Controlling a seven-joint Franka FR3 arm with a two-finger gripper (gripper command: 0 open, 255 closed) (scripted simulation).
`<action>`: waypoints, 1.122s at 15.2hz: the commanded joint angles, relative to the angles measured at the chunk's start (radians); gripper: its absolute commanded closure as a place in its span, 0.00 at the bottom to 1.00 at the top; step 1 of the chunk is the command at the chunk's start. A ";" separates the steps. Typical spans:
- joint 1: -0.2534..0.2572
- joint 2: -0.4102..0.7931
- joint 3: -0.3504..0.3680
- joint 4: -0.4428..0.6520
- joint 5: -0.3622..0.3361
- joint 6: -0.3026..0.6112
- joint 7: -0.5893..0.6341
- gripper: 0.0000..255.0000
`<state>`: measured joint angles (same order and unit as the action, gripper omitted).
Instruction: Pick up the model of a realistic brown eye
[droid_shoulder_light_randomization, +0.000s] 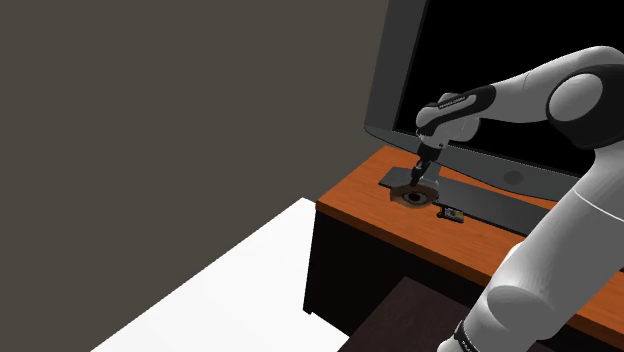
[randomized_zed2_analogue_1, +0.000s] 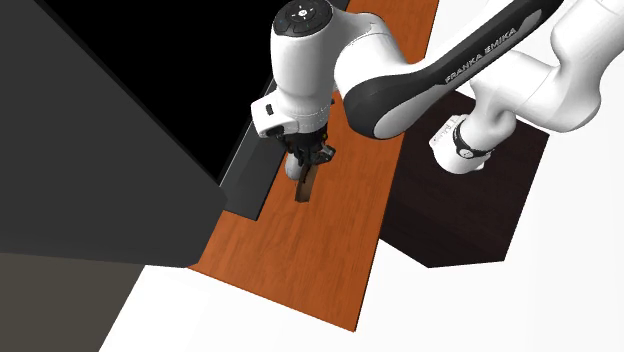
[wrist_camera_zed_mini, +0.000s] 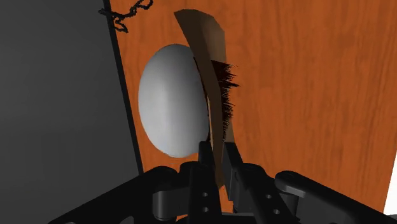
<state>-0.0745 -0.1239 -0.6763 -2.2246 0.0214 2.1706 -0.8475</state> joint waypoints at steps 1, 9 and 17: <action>-0.009 0.101 -0.015 -0.008 -0.017 0.061 0.003 1.00; -0.011 0.038 -0.003 0.050 -0.063 -0.046 0.039 1.00; -0.013 0.003 0.009 0.104 -0.085 -0.129 0.057 1.00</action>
